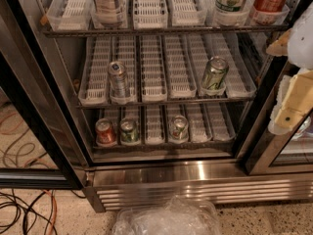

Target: Pick blue plastic bottle from top shelf of fridge

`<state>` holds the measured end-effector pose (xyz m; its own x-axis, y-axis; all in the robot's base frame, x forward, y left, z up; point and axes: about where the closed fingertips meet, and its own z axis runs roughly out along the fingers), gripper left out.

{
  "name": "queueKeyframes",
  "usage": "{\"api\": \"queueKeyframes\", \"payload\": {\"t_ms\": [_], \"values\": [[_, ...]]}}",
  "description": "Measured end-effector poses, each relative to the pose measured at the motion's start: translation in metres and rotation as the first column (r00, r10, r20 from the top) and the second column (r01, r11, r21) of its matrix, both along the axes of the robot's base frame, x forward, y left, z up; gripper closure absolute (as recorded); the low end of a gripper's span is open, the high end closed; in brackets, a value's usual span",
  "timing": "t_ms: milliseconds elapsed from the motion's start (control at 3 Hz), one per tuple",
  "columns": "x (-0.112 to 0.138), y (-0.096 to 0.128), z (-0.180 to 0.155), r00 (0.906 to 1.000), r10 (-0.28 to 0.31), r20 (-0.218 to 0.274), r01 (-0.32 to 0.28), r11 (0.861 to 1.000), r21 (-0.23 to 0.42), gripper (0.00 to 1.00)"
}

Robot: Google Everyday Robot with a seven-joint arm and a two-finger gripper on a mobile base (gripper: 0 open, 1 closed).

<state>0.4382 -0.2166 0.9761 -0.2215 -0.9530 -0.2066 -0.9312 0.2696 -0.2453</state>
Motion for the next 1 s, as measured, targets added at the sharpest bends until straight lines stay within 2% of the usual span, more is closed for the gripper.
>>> {"api": "queueKeyframes", "payload": {"t_ms": [333, 667, 1000], "values": [[0.004, 0.002, 0.002, 1.0000, 0.000, 0.008, 0.000, 1.000, -0.002, 0.00], [0.032, 0.021, 0.015, 0.9986, 0.026, 0.046, -0.027, 0.999, 0.031, 0.00], [0.062, 0.045, 0.023, 0.9959, 0.014, 0.089, -0.023, 0.994, 0.103, 0.00]]}}
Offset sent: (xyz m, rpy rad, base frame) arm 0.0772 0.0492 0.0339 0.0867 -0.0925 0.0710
